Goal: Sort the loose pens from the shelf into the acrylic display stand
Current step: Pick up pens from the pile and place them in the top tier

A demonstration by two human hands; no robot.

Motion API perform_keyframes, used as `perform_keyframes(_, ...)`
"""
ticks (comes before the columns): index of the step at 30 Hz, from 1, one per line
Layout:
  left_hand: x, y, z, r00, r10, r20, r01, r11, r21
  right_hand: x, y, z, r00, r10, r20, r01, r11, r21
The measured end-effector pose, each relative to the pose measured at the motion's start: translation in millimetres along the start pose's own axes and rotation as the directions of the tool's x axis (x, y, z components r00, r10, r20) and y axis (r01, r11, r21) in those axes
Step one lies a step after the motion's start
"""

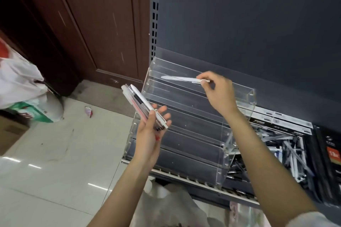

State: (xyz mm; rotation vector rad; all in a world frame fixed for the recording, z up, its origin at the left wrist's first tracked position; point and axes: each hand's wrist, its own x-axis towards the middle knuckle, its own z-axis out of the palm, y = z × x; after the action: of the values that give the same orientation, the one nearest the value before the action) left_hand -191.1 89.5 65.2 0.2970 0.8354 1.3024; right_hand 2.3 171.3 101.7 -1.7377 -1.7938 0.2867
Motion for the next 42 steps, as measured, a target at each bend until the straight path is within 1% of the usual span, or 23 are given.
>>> perform_keyframes(2, 1, 4, -1, 1.000, -0.008, -0.010, 0.009, 1.000, 0.020, 8, -4, 5, 0.993, 0.036, 0.116, -0.039, 0.999, 0.022)
perform_keyframes(4, 3, 6, 0, 1.000, -0.017, -0.018, 0.018, 0.999, 0.032, 13, -8, 8, 0.980, 0.049, 0.194, -0.054, 0.998, 0.019)
perform_keyframes(8, 5, 9, 5, 0.999, -0.033, -0.017, 0.033, 0.999, 0.005, 19, -13, 15, 0.963, 0.027, 0.268, -0.030, 0.999, 0.010)
perform_keyframes(10, 5, 9, 8, 0.998, -0.052, -0.020, 0.051, 0.998, -0.042, 18, -15, 17, 0.963, 0.026, 0.267, -0.026, 1.000, -0.003)
perform_keyframes(11, 5, 10, 9, 0.998, -0.065, -0.018, 0.063, 0.995, -0.072, 16, -17, 17, 0.970, 0.019, 0.241, -0.015, 1.000, -0.017)
perform_keyframes(13, 6, 10, 12, 0.996, -0.083, -0.011, 0.081, 0.989, -0.122, 7, -27, 12, 0.993, -0.018, 0.114, 0.020, 1.000, -0.016)
perform_keyframes(14, 7, 10, 13, 0.996, -0.086, -0.007, 0.084, 0.986, -0.141, 0, -36, 9, 0.998, -0.047, 0.047, 0.046, 0.999, 0.023)
perform_keyframes(15, 8, 10, 15, 0.996, -0.085, -0.006, 0.083, 0.985, -0.154, -8, -45, 6, 0.997, -0.079, 0.010, 0.077, 0.994, 0.083)
perform_keyframes(16, 9, 9, 17, 0.997, -0.077, -0.002, 0.076, 0.984, -0.158, -17, -53, 4, 0.993, -0.116, 0.017, 0.112, 0.984, 0.138)
perform_keyframes(18, 10, 6, 20, 0.999, -0.049, 0.011, 0.050, 0.989, -0.137, -34, -66, 5, 0.975, -0.181, 0.125, 0.159, 0.973, 0.166)
perform_keyframes(20, 10, 3, 22, 0.999, -0.035, 0.030, 0.038, 0.994, -0.104, -46, -71, 11, 0.954, -0.170, 0.247, 0.142, 0.982, 0.125)
perform_keyframes(22, 9, 1, 24, 0.998, -0.036, 0.055, 0.042, 0.994, -0.100, -52, -70, 17, 0.944, -0.131, 0.303, 0.096, 0.987, 0.130)
perform_keyframes(24, 8, 0, 25, 0.997, -0.040, 0.073, 0.047, 0.994, -0.099, -52, -69, 15, 0.959, -0.100, 0.265, 0.040, 0.974, 0.224)
perform_keyframes(26, 9, 1, 24, 0.995, -0.046, 0.086, 0.055, 0.992, -0.115, -43, -63, 3, 0.990, -0.054, 0.131, 0.016, 0.960, 0.278)
perform_keyframes(27, 9, 0, 22, 0.995, -0.051, 0.086, 0.062, 0.990, -0.129, -35, -57, -5, 0.998, -0.035, 0.058, 0.018, 0.965, 0.263)
perform_keyframes(29, 10, 1, 19, 0.995, -0.059, 0.084, 0.070, 0.988, -0.141, -15, -40, -18, 0.999, -0.019, -0.042, 0.025, 0.987, 0.158)
perform_keyframes(31, 11, -1, 16, 0.996, -0.063, 0.060, 0.070, 0.989, -0.129, 5, -22, -23, 0.998, -0.009, -0.059, 0.010, 1.000, 0.025)
perform_keyframes(33, 12, -2, 14, 0.997, -0.063, 0.037, 0.068, 0.990, -0.120, 18, -12, -19, 1.000, -0.014, -0.019, 0.012, 0.997, -0.074)
perform_keyframes(35, 13, -2, 13, 0.997, -0.065, 0.031, 0.068, 0.989, -0.129, 25, -9, -10, 0.999, -0.035, 0.042, 0.039, 0.992, -0.116)
perform_keyframes(38, 13, 0, 13, 0.997, -0.067, 0.031, 0.071, 0.988, -0.140, 32, -11, 2, 0.989, -0.055, 0.137, 0.071, 0.991, -0.113)
perform_keyframes(42, 13, 2, 9, 0.998, -0.057, 0.021, 0.060, 0.988, -0.146, 36, -13, 10, 0.972, -0.076, 0.221, 0.095, 0.992, -0.079)
